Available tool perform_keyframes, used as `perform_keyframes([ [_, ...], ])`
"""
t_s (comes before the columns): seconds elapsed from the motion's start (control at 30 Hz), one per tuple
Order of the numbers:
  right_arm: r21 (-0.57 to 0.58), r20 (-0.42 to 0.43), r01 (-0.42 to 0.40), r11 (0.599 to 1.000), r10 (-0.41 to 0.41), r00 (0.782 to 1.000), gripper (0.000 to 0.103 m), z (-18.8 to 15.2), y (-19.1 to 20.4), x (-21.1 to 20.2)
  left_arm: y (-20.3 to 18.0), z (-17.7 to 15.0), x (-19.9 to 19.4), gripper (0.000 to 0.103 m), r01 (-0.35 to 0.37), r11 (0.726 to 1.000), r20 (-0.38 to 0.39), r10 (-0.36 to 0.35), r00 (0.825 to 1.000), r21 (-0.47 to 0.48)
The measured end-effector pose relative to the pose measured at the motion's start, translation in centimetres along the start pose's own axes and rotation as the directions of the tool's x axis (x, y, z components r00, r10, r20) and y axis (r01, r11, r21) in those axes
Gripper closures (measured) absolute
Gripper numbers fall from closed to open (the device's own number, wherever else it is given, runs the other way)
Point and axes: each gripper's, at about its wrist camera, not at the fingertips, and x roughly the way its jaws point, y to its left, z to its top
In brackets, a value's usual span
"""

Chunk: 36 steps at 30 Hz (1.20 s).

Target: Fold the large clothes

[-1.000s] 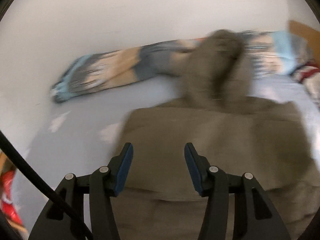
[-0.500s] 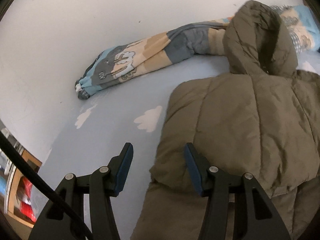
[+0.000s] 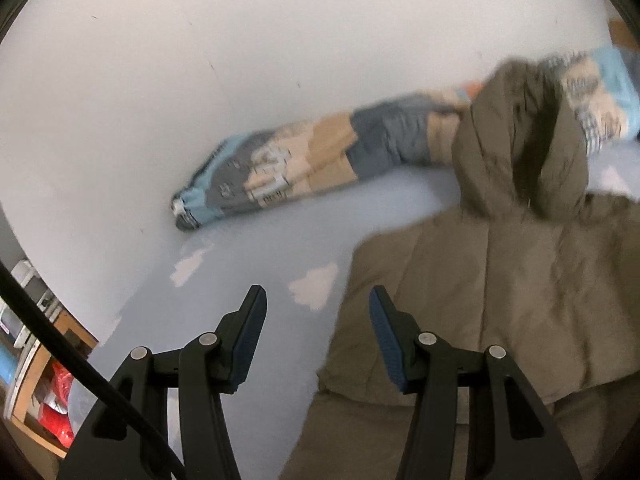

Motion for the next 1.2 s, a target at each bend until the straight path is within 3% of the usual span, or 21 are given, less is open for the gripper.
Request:
perform_keyframes([
  [0.2,-0.074,0.108,0.011,0.997,-0.003,0.994,0.053,-0.1,2.4,-3.3,3.3,2.3,-4.5,0.051,-0.026,0.997,0.117,0.034,0.993,-0.069],
  [0.53,-0.108,0.149,0.023,0.994,-0.007,0.989,0.052,-0.2,3.8,-4.1,10.0,5.7,-8.2,0.045,-0.06,0.976,0.198,0.103,0.975,-0.211],
  [0.73,-0.11,0.154,0.025,0.994,-0.008,0.988,0.049,-0.3,3.8,-4.0,13.5,6.5,-8.3,0.04,-0.065,0.957,0.16,0.114,0.98,-0.282],
  [1.2,-0.121,0.157,0.029,0.992,-0.01,0.988,0.045,-0.3,3.9,-3.9,14.9,6.1,-6.4,0.037,-0.151,0.95,0.085,0.18,0.98,-0.272],
])
